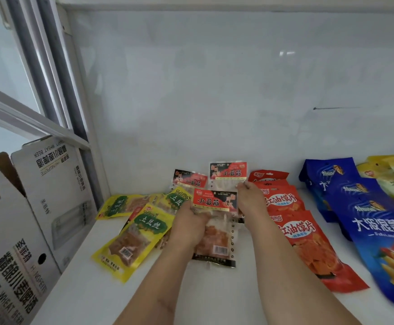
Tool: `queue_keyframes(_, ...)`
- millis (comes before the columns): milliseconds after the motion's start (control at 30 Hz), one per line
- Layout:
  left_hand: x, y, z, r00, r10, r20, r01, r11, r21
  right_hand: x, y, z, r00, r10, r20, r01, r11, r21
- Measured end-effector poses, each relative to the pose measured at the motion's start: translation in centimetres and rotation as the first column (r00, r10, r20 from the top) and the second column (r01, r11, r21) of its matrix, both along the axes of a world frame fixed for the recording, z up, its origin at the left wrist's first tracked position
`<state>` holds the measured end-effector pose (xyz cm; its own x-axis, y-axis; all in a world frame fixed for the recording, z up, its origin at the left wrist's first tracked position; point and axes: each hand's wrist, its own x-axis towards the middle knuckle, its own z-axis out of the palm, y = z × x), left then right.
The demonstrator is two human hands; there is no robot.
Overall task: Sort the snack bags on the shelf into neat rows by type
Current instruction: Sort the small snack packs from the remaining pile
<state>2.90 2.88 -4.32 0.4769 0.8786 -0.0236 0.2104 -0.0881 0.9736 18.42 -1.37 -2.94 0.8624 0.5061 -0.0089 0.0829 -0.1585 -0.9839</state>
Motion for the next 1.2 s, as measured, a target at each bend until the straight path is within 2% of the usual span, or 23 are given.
queue_keyframes(100,2.0,0.4,-0.8,1.0,0.017,-0.024,-0.018,0.999,-0.045,1.2,0.6,0.4,0.997,0.016,-0.075,-0.021,0.998,-0.06)
queue_keyframes(233,4.4,0.8,-1.4,0.998,0.039,-0.055,-0.042,0.997,-0.06,1.9,1.2,0.8,0.975,0.018,-0.223,-0.033,0.997,-0.063)
queue_keyframes(367,6.6,1.0,-2.1,0.993,0.062,-0.097,-0.056,0.997,0.06,2.6,2.5,-0.3,1.0,0.025,-0.012,-0.027,0.982,-0.188)
queue_keyframes(500,7.5,1.3,-2.6,0.967,0.143,-0.21,-0.107,0.978,0.177,3.0,3.1,-1.2,0.994,0.055,0.09,-0.034,0.976,-0.215)
queue_keyframes(700,7.5,1.6,-2.7,0.899,0.182,-0.398,-0.051,0.947,0.318,3.2,3.7,-1.6,0.964,0.07,0.258,0.029,0.931,-0.363)
queue_keyframes(1000,6.6,1.8,-2.6,0.864,0.256,-0.434,-0.065,0.911,0.407,3.1,4.2,-2.4,0.949,0.013,0.316,0.113,0.92,-0.376)
queue_keyframes(1200,6.2,1.5,-2.0,0.948,0.106,-0.3,-0.006,0.948,0.319,2.7,4.4,-2.3,0.941,-0.034,0.337,0.152,0.931,-0.33)
